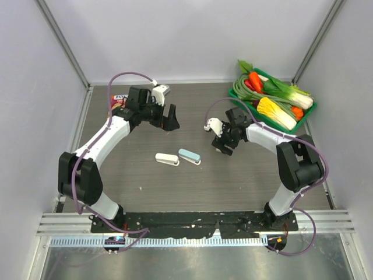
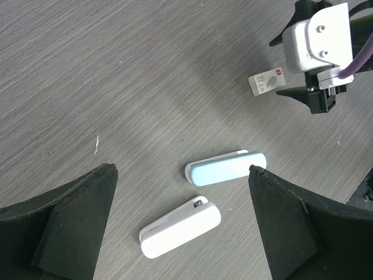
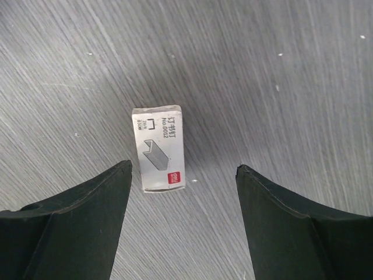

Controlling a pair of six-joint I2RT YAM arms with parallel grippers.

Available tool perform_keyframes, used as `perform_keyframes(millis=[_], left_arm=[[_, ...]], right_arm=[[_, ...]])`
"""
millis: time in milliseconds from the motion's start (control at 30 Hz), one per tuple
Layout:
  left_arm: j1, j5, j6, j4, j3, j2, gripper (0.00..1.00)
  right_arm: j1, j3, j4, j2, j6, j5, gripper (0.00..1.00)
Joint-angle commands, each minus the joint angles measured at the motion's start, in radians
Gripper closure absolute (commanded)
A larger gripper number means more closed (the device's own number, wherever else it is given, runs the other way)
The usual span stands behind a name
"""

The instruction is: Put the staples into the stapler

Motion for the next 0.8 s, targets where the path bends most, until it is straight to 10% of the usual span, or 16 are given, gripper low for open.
perform_keyframes(millis=[0,767], left_arm=[[0.002,0.039,-0.014,0.031,0.005,0.01,0.0],[0.001,0.082,-0.034,0.03,0.011,0.038,0.0]], right_arm=[[0.004,0.028,-0.022,0.018,-0.026,-0.045,0.23],[0.004,0.026,-0.043,0.065,-0.029,-0.082,0.49]])
